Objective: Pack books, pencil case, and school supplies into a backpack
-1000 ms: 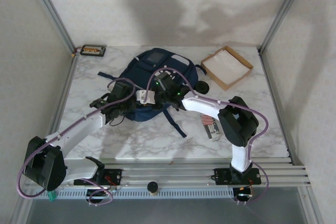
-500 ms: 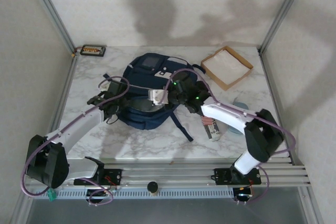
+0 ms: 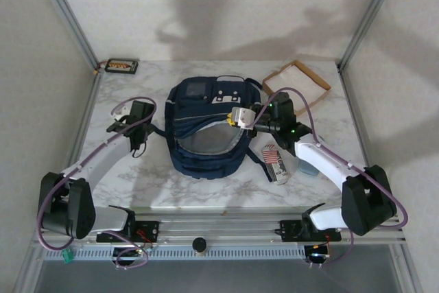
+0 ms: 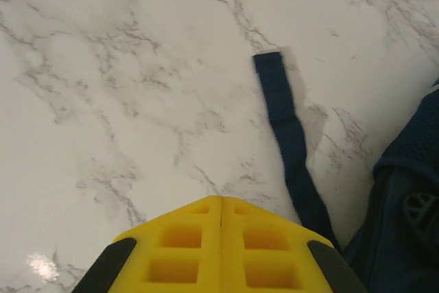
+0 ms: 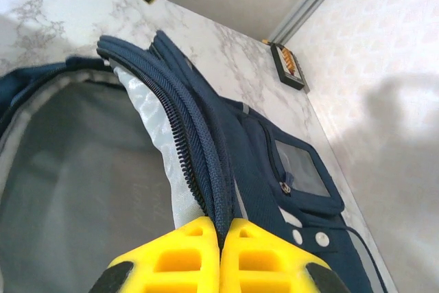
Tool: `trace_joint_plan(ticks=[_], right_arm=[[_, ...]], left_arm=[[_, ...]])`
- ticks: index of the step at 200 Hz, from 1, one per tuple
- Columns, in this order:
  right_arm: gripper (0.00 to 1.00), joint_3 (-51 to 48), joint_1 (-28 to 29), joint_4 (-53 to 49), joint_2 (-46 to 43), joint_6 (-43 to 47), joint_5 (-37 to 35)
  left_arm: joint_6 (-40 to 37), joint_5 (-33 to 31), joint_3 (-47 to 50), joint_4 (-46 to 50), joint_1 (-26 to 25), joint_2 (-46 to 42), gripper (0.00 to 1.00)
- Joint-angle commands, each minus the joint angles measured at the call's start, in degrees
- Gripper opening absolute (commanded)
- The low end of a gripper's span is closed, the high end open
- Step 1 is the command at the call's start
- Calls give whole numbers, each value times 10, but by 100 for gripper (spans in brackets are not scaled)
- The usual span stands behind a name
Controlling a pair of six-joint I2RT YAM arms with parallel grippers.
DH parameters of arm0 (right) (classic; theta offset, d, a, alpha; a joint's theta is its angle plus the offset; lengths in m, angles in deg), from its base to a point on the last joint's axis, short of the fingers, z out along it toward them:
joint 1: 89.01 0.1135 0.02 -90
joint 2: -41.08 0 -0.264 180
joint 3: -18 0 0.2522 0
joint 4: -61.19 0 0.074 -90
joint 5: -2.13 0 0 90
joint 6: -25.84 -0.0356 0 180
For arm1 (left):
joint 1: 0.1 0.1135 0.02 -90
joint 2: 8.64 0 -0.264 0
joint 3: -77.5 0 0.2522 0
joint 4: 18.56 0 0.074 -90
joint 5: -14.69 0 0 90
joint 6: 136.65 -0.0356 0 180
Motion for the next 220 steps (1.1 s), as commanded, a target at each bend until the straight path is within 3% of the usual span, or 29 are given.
trace_joint_plan(ticks=[1,38,80,128,158,172,220], right_arm=[[0,21,2,41,6,-24,35],[0,38,2,39,14,-51,46],[0,49,0,20,14,-73,35],[0,36,0,33,10,-103,43],[0,32,0,30,7,-118,48],[0,23,0,34,3,-122,47],[0,13,0,43,-2,-176,36]], left_arm=[[-18,25,-8,-33,-4,2,0],[-59,41,30,-48,-58,-83,0],[-134,127,72,-99,-159,-198,48],[-243,190,51,-136,-272,-188,70],[-315,173,15,-128,-293,-121,76],[-334,111,0,-131,-293,-88,76],[-363,66,-46,-145,-293,-21,66]])
